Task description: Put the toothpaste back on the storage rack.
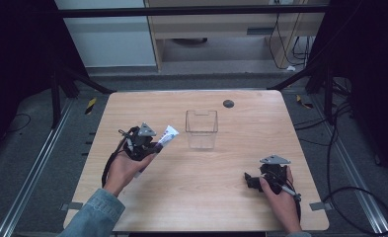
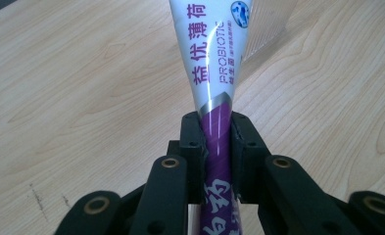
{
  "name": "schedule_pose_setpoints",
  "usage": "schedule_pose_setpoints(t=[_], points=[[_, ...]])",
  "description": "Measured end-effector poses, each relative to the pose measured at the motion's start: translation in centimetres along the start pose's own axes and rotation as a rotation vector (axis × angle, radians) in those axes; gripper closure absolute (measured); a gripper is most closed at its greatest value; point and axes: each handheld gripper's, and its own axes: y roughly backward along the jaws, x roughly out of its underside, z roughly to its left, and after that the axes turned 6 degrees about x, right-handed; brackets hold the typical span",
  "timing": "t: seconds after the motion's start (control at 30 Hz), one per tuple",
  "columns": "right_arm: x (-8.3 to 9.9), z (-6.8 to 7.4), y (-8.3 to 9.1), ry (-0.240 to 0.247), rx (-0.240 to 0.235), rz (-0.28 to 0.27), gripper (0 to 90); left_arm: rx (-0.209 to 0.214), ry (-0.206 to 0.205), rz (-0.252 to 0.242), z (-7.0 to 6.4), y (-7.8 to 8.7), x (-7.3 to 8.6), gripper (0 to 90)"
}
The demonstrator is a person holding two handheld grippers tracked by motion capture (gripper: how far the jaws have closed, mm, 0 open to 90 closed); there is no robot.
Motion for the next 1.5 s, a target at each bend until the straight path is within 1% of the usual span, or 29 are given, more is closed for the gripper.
schedule_pose_setpoints(t=[0.1, 0.23, 0.3, 0.67, 0.93, 1.13, 1.33, 1.5], points=[[0.0, 0.0, 0.0, 0.000, 0.000, 0.000, 0.3, 0.003, -0.008, 0.005, 0.0, 0.2, -0.4, 77.8], [0.0, 0.0, 0.0, 0.001, 0.001, 0.000, 0.3, 0.008, -0.015, 0.000, 0.0, 0.5, -0.9, 77.8], [0.0, 0.0, 0.0, 0.001, 0.001, 0.000, 0.3, 0.003, -0.021, -0.004, -0.1, 0.7, -1.1, 77.7], [0.0, 0.0, 0.0, 0.000, 0.000, 0.000, 0.3, -0.003, -0.044, -0.038, 0.2, 1.8, -3.2, 77.8], [0.0, 0.0, 0.0, 0.001, 0.000, 0.000, 0.3, -0.004, -0.055, -0.055, 0.2, 2.3, -4.4, 77.8], [0.0, 0.0, 0.0, 0.001, -0.001, 0.000, 0.3, -0.006, -0.066, -0.071, 0.0, 2.6, -5.7, 77.8], [0.0, 0.0, 0.0, 0.001, 0.000, 0.000, 0.3, -0.007, -0.086, -0.089, -0.3, 2.9, -7.5, 77.8], [0.0, 0.0, 0.0, 0.000, -0.001, 0.000, 0.3, -0.006, -0.099, -0.088, -0.5, 2.8, -8.5, 77.8]])
